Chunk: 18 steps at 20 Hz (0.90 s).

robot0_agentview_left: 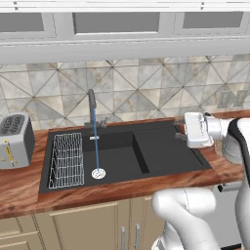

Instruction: Pick the pear from the sink and place it on the cutting board to airdry. Then turn off the sink faucet.

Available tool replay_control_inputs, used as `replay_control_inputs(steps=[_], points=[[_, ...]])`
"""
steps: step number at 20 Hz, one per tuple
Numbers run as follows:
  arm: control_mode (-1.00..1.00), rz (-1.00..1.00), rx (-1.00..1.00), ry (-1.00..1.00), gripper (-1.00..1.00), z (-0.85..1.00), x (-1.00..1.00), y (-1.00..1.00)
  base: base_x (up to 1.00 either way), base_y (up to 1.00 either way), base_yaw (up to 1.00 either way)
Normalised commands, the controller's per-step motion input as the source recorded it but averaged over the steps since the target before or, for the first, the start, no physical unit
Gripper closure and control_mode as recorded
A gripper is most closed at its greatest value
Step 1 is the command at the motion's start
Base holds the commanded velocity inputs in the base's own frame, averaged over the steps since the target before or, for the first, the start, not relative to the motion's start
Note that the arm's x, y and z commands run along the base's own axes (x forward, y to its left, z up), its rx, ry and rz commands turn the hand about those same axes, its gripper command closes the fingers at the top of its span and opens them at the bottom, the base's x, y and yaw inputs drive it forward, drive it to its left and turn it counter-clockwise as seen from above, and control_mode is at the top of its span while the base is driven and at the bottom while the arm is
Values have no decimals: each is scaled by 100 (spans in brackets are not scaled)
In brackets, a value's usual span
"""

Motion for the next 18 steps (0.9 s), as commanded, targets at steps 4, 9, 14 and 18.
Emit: replay_control_inputs(steps=[4,9,14,18], points=[[-100,7,0,18,-100,0,33,36,0,0,0],[-100,9,0,13,-100,-9,18,18,0,0,0],[-100,7,0,16,-100,-23,32,4,0,0,0],[-100,1,0,10,-100,-15,41,17,0,0,0]])
